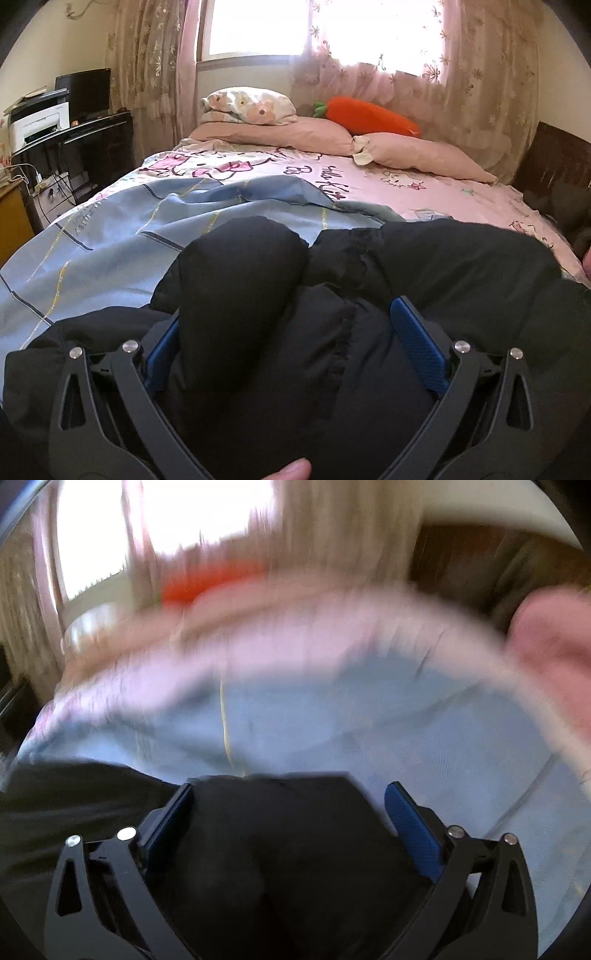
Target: Fold large clothes
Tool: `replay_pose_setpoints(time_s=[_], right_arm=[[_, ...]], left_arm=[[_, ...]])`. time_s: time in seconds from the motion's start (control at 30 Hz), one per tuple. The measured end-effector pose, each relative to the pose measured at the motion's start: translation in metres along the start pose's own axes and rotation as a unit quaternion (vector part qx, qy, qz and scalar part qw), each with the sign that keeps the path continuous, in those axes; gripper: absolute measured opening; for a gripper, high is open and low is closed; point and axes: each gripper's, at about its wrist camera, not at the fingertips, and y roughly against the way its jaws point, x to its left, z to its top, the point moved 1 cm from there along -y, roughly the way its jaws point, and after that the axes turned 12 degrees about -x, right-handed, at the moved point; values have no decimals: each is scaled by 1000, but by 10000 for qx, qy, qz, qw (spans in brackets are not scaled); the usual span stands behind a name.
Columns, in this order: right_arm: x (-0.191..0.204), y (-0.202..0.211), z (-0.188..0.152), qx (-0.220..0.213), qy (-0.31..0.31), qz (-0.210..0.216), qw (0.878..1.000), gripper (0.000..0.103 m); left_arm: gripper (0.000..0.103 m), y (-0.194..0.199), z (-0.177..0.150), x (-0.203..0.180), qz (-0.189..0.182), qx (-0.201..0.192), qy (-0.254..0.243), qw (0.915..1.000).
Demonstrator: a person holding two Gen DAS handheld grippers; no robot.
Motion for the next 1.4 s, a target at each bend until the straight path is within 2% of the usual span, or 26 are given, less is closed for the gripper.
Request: replay_pose_setpoints(time_s=[0.03, 0.07, 0.1, 0.2, 0.23, 0.3, 0.33, 0.4, 0.47, 0.5, 0.53, 0.57, 0.63, 0.67, 0.7, 0.77, 0.83, 0.93, 1.03, 1.07, 1.1, 1.13, 1.23, 1.33, 1.37, 1.4], right_arm=[[14, 22, 8, -329, 72, 174, 9993, 102], [28, 31, 10, -365, 252, 270, 9987, 102], [45, 31, 3, -152, 545, 408, 9976, 102], [75, -8, -48, 1162, 1158, 687, 9841, 102], [66, -14, -55, 1228, 814, 752, 9862, 102], [52, -20, -55, 1350, 431, 728, 9872, 102], [51, -20, -55, 1394, 406, 742, 9866, 102], [52, -14, -57, 1319, 495, 688, 9876, 102], [52, -10, -57, 1282, 527, 661, 9881, 102], [52, -9, -57, 1283, 517, 662, 9882, 102], [52, -10, -56, 1288, 512, 664, 9881, 102], [50, -9, -55, 1284, 504, 676, 9881, 102], [51, -8, -52, 1258, 550, 722, 9879, 102], [50, -10, -52, 1268, 538, 741, 9877, 102], [49, -17, -51, 1334, 494, 799, 9866, 102], [41, -21, -48, 1441, 348, 922, 9846, 102], [30, -23, -43, 1470, 272, 888, 9848, 102], [13, -21, -36, 1318, 313, 587, 9890, 102], [-14, -17, -36, 1078, -3, 64, 9942, 102], [-21, -17, -38, 1052, -167, 18, 9943, 102], [-26, -19, -41, 1065, -319, -12, 9938, 102], [-25, -21, -43, 1091, -294, -79, 9936, 102], [-5, -22, -37, 1250, 298, -486, 9905, 102], [0, 9, -31, 878, 281, -285, 9953, 102], [0, 12, -35, 878, 261, -262, 9955, 102], [-4, 4, -49, 1187, 282, -418, 9916, 102]], left_arm=[[101, 0, -1, 0, 10, -21, 18, 10000], [101, 0, -1, 1, 16, -25, 26, 10000], [101, 0, -1, 1, 27, -29, 28, 10000], [101, 5, -3, 1, 28, -33, -12, 10000], [101, 8, -2, 2, 42, -2, -48, 10000], [101, 18, 11, -1, 12, 132, -137, 9998], [101, 32, 17, 0, -67, -42, -82, 9999], [101, 81, 26, 0, -676, -686, 308, 9949], [101, 105, 17, -7, -987, -897, 344, 9905], [101, 102, 3, -14, -918, -793, 165, 9925], [101, 83, -18, -22, -672, -393, -121, 9969], [101, 70, -36, -21, -741, -191, -78, 9970], [101, 72, -48, 3, -1048, -495, 683, 9909], [101, 69, -43, 6, -1069, -343, 735, 9910], [101, 67, -36, 6, -1033, -265, 533, 9929], [101, 66, -22, 13, -549, -521, -90, 9971], [101, 48, -12, 33, -225, -364, -269, 9987], [101, 11, 5, 88, 79, 108, 331, 9994], [101, -17, 9, 132, 529, 575, 1142, 9904], [101, -26, 3, 144, 340, 804, 1534, 9843], [101, -38, -7, 155, 81, 1112, 2041, 9726], [101, -42, -11, 159, 29, 1197, 2160, 9690], [101, -33, 1, 141, 308, 1143, 1527, 9812], [101, 9, 22, 114, -85, 316, 992, 9945], [101, 26, 24, 104, -123, -33, 757, 9970], [101, 26, 21, 95, 89, -72, 455, 9989]])
